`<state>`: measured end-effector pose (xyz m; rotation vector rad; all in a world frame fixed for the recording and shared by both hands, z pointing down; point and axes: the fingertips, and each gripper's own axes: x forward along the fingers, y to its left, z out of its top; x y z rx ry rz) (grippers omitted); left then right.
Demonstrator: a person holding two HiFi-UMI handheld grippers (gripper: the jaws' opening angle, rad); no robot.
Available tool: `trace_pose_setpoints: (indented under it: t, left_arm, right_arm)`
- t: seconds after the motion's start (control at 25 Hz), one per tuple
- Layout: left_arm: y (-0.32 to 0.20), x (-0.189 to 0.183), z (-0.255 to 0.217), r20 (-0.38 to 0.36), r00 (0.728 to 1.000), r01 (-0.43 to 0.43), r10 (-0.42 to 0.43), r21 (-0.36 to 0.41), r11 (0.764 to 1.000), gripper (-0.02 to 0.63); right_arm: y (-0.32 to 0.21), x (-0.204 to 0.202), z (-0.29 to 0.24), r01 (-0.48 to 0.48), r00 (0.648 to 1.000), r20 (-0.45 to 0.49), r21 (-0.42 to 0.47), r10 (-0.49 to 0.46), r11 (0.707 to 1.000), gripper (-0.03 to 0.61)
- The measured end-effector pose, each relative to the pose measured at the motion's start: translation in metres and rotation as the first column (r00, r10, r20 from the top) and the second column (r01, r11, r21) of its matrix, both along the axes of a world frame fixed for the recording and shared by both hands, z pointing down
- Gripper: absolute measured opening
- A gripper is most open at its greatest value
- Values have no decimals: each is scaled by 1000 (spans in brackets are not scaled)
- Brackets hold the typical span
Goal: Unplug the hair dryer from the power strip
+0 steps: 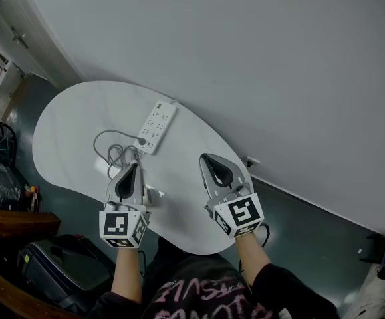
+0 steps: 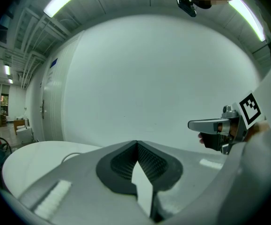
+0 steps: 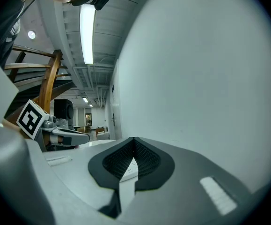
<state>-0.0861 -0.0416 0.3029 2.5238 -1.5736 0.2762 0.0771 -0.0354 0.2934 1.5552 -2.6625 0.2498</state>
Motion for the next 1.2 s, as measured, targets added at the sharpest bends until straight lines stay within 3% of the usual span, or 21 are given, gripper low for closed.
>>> trace_pose_setpoints:
  t: [1.2]
  left_arm:
    - [-61, -37, 54, -19, 1000, 2, -3, -82, 997, 0]
  right_arm:
    - [-57, -50, 52, 76, 996, -41, -93, -81, 993, 11]
